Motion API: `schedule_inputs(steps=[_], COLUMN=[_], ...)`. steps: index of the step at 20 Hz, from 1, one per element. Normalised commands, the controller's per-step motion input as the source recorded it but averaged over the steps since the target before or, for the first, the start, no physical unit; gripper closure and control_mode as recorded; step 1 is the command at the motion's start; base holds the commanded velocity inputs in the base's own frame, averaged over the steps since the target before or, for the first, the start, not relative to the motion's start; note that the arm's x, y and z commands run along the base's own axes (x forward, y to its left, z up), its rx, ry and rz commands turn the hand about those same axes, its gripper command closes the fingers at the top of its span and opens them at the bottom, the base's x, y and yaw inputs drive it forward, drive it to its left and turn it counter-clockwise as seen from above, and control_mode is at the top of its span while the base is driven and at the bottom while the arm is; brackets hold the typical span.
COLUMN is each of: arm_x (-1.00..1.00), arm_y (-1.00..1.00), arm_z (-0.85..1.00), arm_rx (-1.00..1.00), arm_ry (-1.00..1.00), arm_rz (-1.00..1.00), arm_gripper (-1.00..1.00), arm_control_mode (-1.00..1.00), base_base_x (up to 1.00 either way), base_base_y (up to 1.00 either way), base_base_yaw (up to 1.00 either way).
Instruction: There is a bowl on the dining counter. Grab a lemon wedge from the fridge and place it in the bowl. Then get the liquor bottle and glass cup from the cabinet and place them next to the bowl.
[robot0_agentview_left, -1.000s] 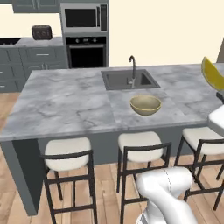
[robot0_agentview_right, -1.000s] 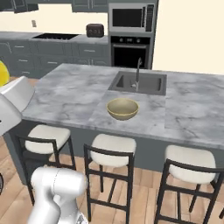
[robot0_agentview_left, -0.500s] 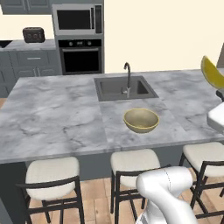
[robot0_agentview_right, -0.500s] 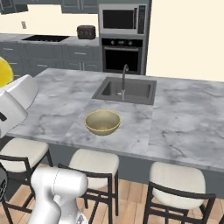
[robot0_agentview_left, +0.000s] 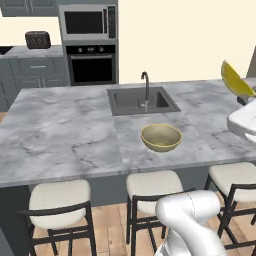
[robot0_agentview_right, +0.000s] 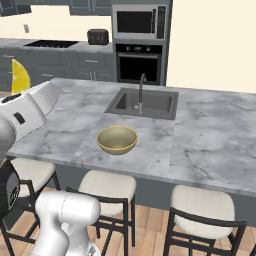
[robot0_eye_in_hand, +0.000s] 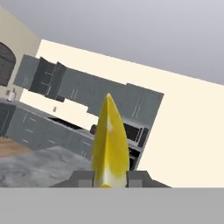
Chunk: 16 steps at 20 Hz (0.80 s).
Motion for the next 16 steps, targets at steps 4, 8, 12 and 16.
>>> schedule_inputs(steps=[4, 8, 12, 16], arm_x=[0.82, 0.78, 0.51, 0.34], arm_y=[-0.19, -0.19, -0.17, -0.08], arm_z=[-0.12, -0.33, -0.51, -0.65], arm_rx=[0.14, 0.11, 0.07, 0.02], arm_ry=[0.58, 0.73, 0.68, 0.61], arm_rz=[0.0, 0.0, 0.0, 0.0], arm_gripper=[1.0, 1.0, 1.0, 1.0], arm_control_mode=[-1.0, -1.0, -1.0, -1.0], base_base_x=[0.0, 0.0, 0.0, 0.0], base_base_y=[0.0, 0.0, 0.0, 0.0], base_base_yaw=[0.0, 0.0, 0.0, 0.0])
